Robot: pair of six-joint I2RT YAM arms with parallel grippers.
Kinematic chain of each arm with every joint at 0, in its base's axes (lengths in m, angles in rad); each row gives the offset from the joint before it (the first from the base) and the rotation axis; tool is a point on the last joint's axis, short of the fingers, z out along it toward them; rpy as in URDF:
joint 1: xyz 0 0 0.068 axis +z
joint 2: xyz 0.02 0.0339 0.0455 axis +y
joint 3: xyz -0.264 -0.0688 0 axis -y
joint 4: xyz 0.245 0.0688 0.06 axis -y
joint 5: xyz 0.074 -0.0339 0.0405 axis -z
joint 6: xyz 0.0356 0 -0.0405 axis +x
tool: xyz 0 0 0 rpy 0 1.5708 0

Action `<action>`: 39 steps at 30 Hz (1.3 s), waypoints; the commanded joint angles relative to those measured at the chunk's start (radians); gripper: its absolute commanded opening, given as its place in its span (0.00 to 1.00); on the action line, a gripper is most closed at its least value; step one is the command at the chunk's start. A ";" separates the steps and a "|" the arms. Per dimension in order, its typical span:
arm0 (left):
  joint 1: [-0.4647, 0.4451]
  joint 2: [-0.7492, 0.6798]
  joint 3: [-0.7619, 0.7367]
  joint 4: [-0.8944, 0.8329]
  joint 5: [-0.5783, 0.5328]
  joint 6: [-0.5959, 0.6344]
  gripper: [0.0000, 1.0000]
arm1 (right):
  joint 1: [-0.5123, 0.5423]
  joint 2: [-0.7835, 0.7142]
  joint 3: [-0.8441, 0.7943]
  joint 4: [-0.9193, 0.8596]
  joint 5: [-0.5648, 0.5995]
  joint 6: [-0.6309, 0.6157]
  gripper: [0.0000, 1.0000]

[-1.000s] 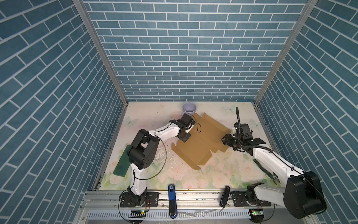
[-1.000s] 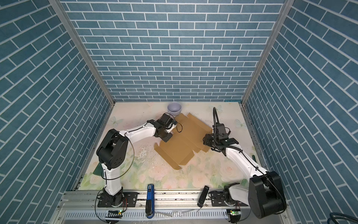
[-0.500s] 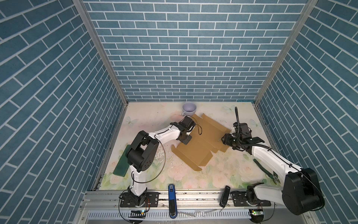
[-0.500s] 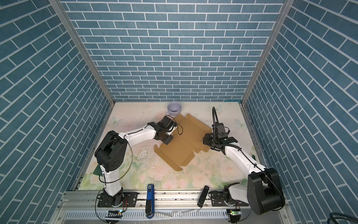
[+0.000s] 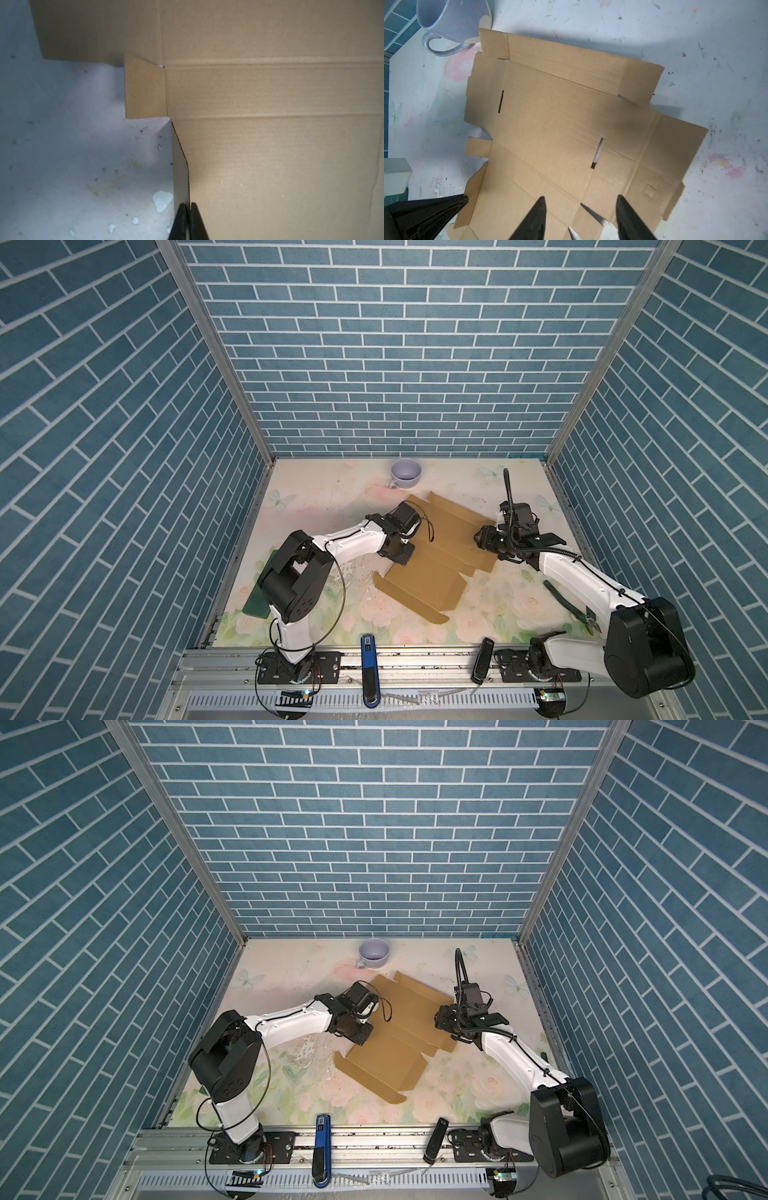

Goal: Fold the paper box

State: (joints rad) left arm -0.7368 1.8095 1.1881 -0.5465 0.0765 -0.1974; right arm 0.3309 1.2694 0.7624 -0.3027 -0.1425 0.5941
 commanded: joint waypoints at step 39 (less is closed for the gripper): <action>0.283 0.256 0.331 0.099 0.276 0.004 0.58 | 0.122 0.152 -0.058 0.062 0.049 0.072 0.46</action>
State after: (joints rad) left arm -0.4580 2.0552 1.4887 -0.4904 0.3336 -0.2089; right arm 0.4473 1.4109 0.7288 -0.2554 -0.1154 0.6327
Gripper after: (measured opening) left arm 0.582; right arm 0.464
